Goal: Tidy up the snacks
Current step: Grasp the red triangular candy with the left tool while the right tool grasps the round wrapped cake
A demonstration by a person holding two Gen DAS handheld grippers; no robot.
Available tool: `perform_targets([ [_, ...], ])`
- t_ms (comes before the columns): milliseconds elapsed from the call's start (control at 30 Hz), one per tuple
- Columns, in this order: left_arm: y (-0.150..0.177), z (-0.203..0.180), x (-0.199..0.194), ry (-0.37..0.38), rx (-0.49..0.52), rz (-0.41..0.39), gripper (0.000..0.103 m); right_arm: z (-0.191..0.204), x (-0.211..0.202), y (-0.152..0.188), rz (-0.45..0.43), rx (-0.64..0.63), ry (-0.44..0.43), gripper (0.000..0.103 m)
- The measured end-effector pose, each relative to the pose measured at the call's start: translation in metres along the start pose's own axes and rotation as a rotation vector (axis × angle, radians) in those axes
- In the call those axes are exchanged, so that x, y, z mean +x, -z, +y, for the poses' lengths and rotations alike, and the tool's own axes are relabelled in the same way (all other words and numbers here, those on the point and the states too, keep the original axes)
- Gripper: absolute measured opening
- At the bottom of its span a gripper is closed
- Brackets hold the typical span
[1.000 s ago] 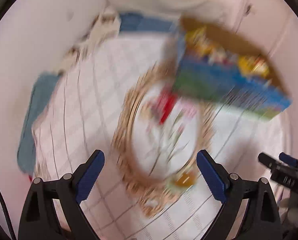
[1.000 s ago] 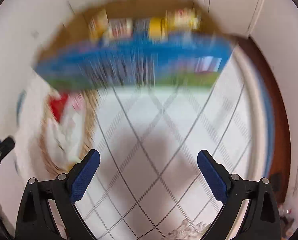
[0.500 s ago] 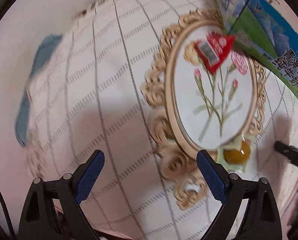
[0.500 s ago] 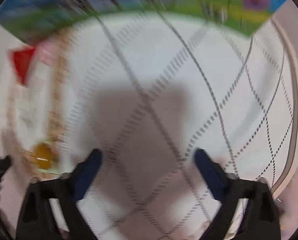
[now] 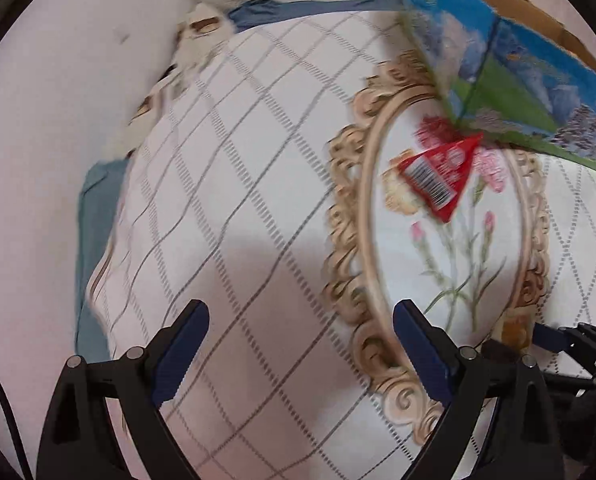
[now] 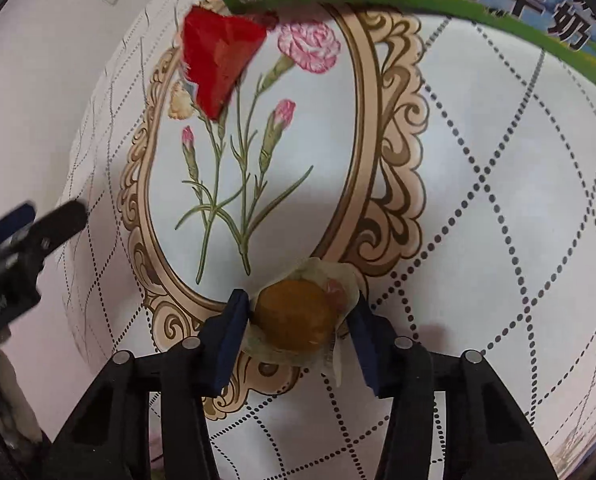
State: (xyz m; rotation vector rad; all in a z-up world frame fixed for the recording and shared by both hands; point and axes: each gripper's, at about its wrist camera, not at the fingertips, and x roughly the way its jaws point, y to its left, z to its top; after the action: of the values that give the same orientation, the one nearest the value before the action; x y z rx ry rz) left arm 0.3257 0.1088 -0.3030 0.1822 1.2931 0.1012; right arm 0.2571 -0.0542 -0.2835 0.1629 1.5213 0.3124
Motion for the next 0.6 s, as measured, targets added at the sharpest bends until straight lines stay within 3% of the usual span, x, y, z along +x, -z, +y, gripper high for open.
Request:
perform_targets([
  [200, -0.052, -0.039, 0.016, 0.140, 0.205, 0.022, 0.094, -0.033, -0.020, 0.001, -0.051, 0.064, 0.036, 0.052],
  [367, -0.082, -0.066, 0.034, 0.239, 0.295, 0.066, 0.094, -0.060, -0.034, 0.005, -0.068, 0.141, 0.034, 0.052],
  [400, -0.084, -0.069, 0.034, 0.241, 0.302, 0.070, 0.091, -0.063, -0.036, 0.006, -0.071, 0.151, 0.031, 0.052],
  [467, -0.088, -0.078, 0.043, 0.273, 0.299, 0.103, 0.045, -0.074, -0.043, 0.010, -0.077, 0.164, 0.033, 0.052],
  [600, -0.084, -0.080, 0.044, 0.306, 0.243, 0.108, 0.045, -0.093, -0.060, 0.016, -0.077, 0.184, 0.032, 0.052],
])
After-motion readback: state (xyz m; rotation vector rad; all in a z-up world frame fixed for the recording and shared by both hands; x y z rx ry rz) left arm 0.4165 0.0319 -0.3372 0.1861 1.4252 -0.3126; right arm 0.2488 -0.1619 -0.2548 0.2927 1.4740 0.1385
